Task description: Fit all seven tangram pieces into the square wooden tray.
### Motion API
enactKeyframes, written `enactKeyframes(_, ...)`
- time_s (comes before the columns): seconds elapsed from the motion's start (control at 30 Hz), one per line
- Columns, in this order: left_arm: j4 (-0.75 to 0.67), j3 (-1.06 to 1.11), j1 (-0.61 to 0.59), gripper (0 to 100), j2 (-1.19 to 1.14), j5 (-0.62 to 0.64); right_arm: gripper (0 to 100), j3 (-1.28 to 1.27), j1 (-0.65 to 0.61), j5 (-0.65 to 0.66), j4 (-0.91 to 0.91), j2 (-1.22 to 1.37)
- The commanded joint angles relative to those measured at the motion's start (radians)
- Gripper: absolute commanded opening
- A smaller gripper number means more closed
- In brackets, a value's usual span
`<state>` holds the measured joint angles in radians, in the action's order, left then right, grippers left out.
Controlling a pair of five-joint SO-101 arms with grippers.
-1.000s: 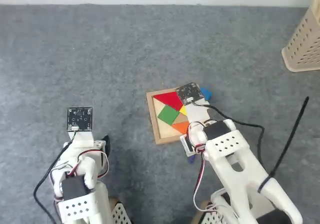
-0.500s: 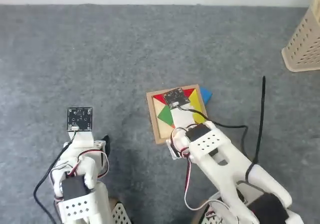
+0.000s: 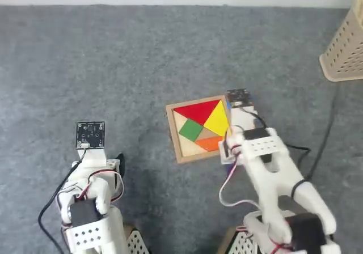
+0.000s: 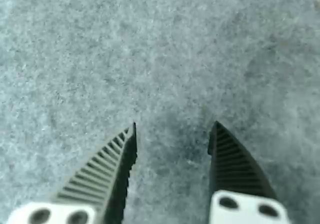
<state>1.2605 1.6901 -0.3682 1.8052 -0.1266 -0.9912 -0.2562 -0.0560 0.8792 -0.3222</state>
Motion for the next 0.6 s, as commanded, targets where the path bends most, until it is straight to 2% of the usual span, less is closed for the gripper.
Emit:
enactKeyframes(0.0,0.003,-0.004,-0.005,23,0.015,0.009,19.2,-0.008,0.064,0.055,0.028,0.016)
enactKeyframes(0.17,0.003,-0.004,-0.005,23,0.015,0.009,19.2,0.008,0.09,0.057,0.045,0.013)
enactKeyframes(0.37,0.003,-0.004,-0.005,23,0.015,0.009,19.2,0.104,0.277,0.052,0.11,0.021)
enactKeyframes(0.57,0.003,-0.004,-0.005,23,0.015,0.009,19.2,0.201,0.283,0.029,0.168,0.01)
